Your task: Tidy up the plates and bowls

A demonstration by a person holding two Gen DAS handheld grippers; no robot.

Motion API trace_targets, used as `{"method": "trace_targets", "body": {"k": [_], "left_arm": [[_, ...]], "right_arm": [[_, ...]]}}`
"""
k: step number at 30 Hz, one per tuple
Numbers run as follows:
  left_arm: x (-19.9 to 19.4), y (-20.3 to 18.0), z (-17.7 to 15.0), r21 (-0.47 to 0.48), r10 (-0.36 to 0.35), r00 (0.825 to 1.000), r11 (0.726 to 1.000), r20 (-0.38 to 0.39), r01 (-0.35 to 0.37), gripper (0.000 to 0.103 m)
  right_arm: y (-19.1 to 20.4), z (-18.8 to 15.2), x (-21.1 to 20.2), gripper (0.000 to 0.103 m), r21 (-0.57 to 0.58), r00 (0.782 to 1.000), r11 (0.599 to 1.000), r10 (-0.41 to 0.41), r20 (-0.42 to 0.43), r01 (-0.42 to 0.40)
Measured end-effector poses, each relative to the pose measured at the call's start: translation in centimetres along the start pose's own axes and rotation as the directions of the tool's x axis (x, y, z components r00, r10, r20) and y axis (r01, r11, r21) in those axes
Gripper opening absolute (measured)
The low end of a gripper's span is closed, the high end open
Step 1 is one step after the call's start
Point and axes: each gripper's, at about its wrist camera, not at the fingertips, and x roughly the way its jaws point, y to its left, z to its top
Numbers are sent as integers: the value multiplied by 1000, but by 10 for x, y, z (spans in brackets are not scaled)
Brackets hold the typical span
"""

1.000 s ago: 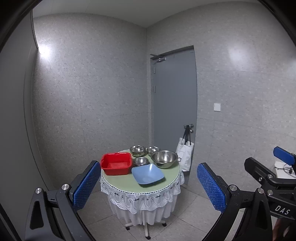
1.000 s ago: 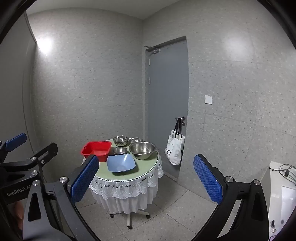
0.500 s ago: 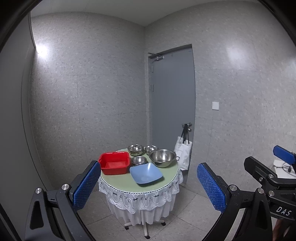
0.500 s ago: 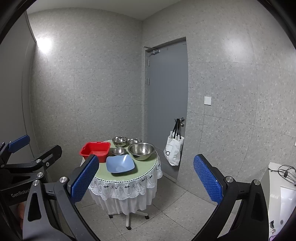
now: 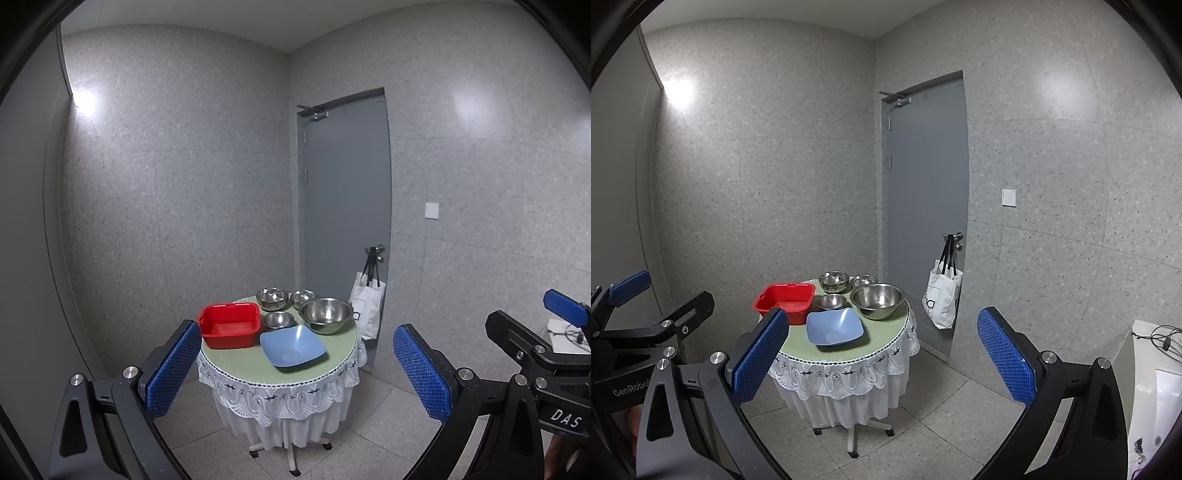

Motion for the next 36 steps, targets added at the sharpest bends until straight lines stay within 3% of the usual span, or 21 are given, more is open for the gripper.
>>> {"method": "trace_targets", "body": {"k": [36], "left_arm": [[15,3,2,-29,27,1000,999,-12,-28,103]], "right_arm": [[14,-1,25,103,-23,999,999,32,-11,-32]]}}
